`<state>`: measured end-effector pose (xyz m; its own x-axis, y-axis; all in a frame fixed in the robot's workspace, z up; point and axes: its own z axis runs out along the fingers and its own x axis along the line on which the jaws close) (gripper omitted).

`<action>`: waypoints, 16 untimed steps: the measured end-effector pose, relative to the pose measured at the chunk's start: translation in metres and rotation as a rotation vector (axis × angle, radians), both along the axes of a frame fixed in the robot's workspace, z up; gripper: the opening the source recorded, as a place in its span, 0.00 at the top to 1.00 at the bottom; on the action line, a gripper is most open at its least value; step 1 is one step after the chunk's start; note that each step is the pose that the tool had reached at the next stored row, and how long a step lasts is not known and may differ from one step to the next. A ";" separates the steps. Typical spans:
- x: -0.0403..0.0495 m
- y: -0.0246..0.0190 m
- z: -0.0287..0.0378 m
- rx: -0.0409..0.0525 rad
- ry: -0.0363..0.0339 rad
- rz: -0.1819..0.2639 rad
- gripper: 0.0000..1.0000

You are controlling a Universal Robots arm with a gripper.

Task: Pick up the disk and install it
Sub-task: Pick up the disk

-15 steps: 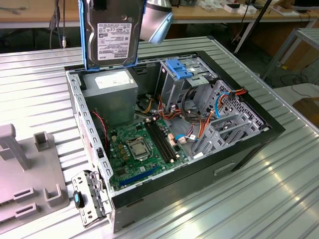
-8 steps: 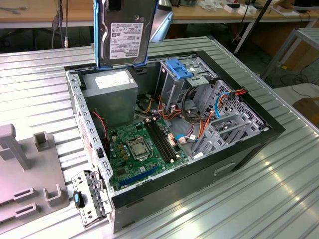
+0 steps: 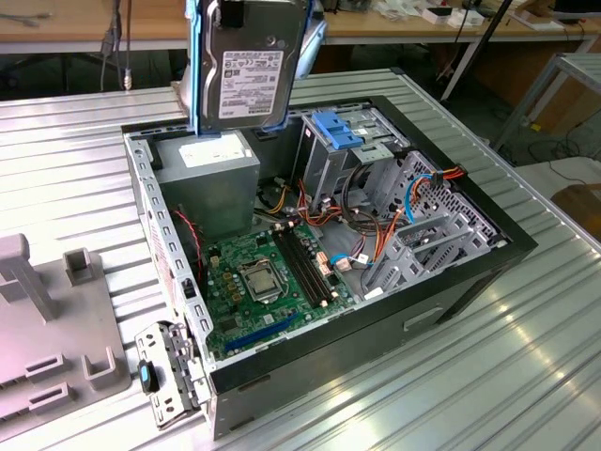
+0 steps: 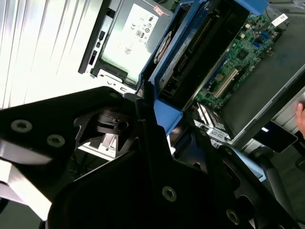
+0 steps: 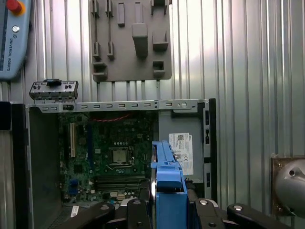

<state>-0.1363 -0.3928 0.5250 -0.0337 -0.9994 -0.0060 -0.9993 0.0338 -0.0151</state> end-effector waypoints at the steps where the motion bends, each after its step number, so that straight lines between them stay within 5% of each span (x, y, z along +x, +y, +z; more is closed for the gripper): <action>1: 0.0006 -0.0020 -0.0002 0.0000 0.0000 0.000 0.63; 7: 0.0038 -0.0166 -0.0013 0.0000 -0.0006 0.000 0.63; 11: 0.0046 -0.0209 -0.0014 0.0000 -0.0262 0.000 0.63; 16: 0.0070 -0.0274 -0.0017 0.0001 -0.0329 0.000 0.63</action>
